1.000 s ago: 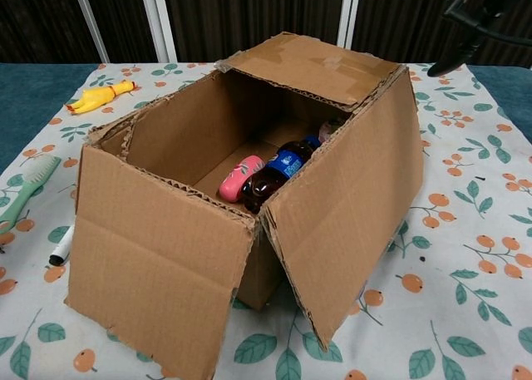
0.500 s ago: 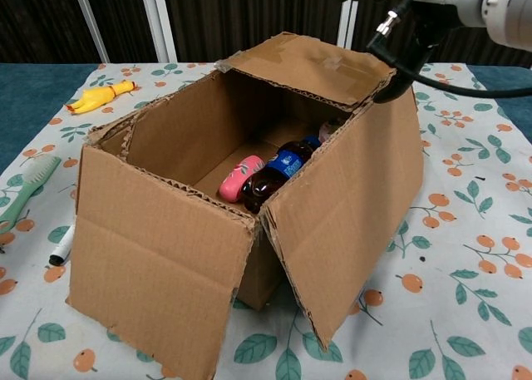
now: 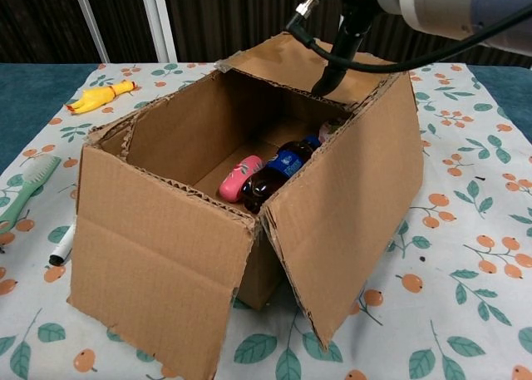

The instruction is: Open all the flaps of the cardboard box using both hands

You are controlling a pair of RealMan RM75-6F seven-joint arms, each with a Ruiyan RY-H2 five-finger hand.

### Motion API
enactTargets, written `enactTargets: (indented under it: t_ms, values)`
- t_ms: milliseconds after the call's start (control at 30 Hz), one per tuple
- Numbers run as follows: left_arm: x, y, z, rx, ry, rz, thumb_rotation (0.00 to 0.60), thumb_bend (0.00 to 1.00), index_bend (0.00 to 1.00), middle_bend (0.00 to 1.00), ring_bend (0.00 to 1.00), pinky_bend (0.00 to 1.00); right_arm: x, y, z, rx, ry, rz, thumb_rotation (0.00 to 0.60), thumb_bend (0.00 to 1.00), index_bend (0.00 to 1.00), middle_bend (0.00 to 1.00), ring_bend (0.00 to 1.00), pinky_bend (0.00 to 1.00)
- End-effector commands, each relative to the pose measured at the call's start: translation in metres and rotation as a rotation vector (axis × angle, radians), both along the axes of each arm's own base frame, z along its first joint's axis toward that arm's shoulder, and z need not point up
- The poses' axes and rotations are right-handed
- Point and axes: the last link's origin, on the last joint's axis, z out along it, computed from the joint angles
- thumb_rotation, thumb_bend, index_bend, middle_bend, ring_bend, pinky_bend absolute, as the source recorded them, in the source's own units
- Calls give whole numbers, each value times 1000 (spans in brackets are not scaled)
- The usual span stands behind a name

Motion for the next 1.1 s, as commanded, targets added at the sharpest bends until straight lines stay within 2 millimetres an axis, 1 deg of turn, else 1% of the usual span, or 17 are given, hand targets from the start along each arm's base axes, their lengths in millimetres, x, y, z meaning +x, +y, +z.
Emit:
enactTargets:
  t_ms: [33,200,500,700,1100]
  values:
    - [0,0,2,6,-1,1,600,632,200,159,58,0,7,-2,-4,-1,-3,-13,600,0,0,10,29,150]
    - [-1,0,3,12,-6,5,600,632,200,159,58,0,11,-1,-12,-28,22,-3,600,0,0,10,12,150]
    - [0,-1,6,25,-11,1,600,632,200,159,58,0,4,8,-27,-94,80,24,600,0,0,10,11,150]
    - [0,-1,5,17,-11,4,600,632,200,159,58,0,1,11,-35,-91,87,31,600,0,0,10,11,150]
    - [0,-1,6,24,-11,2,600,632,200,159,58,0,-4,4,-43,-124,138,46,600,0,0,10,11,150]
